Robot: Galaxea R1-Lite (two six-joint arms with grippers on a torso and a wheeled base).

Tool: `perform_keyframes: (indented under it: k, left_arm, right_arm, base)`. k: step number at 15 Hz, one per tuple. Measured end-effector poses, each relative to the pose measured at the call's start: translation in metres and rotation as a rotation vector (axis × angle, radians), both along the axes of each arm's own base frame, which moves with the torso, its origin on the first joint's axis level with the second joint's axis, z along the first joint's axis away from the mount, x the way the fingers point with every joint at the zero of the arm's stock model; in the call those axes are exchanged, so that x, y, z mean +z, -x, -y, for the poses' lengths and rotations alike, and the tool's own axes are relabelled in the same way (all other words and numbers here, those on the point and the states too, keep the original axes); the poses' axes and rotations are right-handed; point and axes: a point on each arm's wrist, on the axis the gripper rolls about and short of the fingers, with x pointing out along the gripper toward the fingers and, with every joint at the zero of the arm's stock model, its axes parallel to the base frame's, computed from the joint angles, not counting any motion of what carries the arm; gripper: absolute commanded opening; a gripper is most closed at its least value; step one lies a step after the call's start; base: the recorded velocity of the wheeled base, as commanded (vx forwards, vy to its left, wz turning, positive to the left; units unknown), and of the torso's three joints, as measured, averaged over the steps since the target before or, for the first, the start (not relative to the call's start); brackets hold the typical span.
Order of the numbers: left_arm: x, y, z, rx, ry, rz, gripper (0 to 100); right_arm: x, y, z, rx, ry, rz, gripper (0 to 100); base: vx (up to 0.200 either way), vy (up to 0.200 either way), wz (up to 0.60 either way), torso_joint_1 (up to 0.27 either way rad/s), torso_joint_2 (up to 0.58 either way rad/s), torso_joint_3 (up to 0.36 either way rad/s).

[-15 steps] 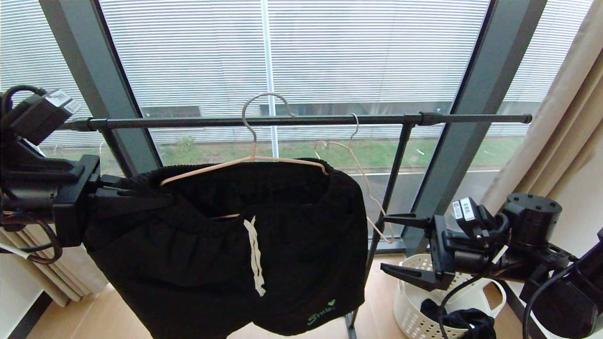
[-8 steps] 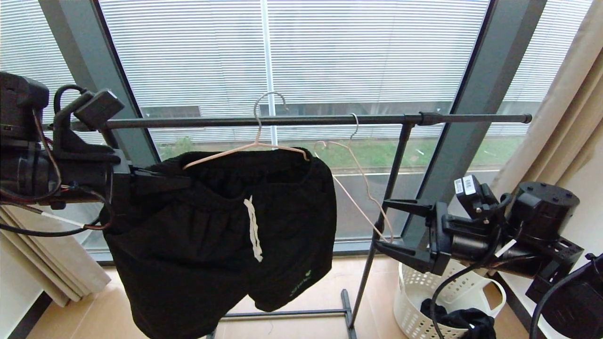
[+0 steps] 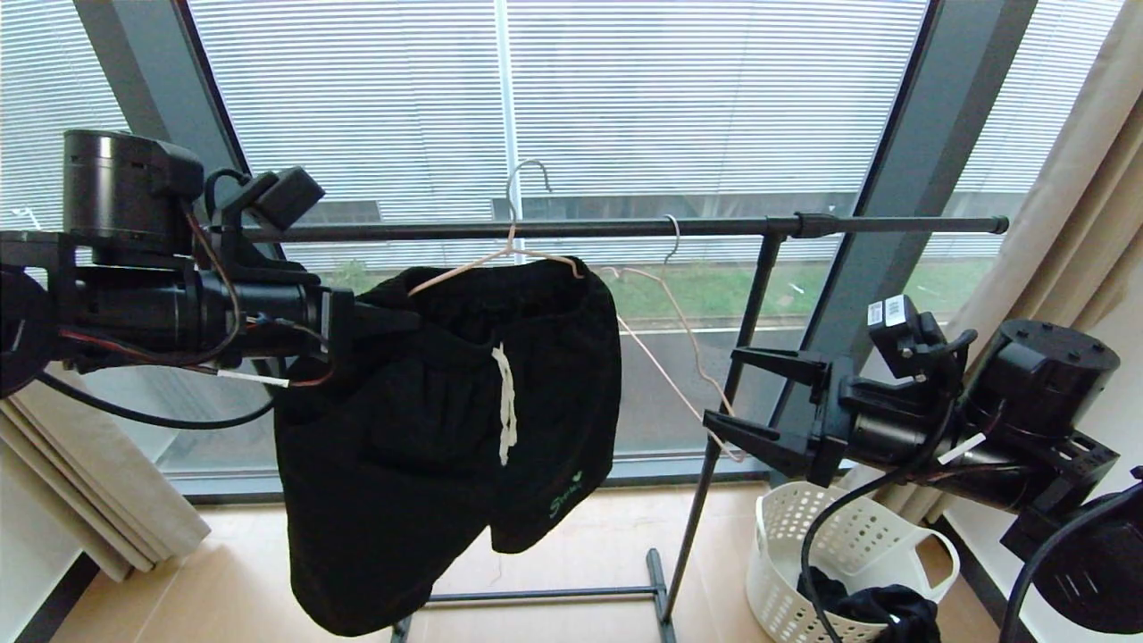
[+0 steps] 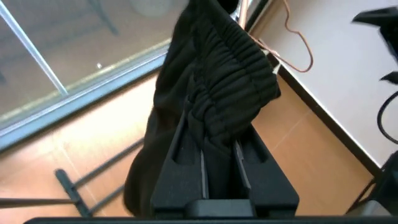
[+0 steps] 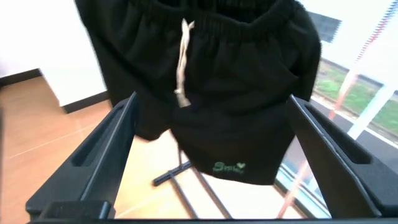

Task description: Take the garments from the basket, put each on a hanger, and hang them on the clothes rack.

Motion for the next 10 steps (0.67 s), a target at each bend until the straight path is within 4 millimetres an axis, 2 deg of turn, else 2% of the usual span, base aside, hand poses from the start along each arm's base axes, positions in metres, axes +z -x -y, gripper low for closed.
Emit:
perform_keyframes:
  k: [4, 6, 10]
  left_arm:
    - [-0.006, -0.009, 0.012, 0.058, 0.009, -0.051, 0]
    - [-0.006, -0.011, 0.015, 0.061, 0.018, -0.058, 0]
    - [-0.005, -0.014, 0.016, 0.094, 0.042, -0.081, 0]
  right_arm:
    - [-0.002, 0.001, -0.004, -0.07, 0.072, 0.085, 100]
    - [-0.004, 0.004, -0.017, -0.194, 0.12, 0.106, 100]
    - [-0.003, 0.015, -0.046, -0.288, 0.167, 0.094, 100]
  base:
    - [0.0, 0.0, 0.0, 0.0, 0.0, 0.0]
    - [0.0, 0.0, 0.0, 0.0, 0.0, 0.0]
    - [0.0, 0.0, 0.0, 0.0, 0.0, 0.0]
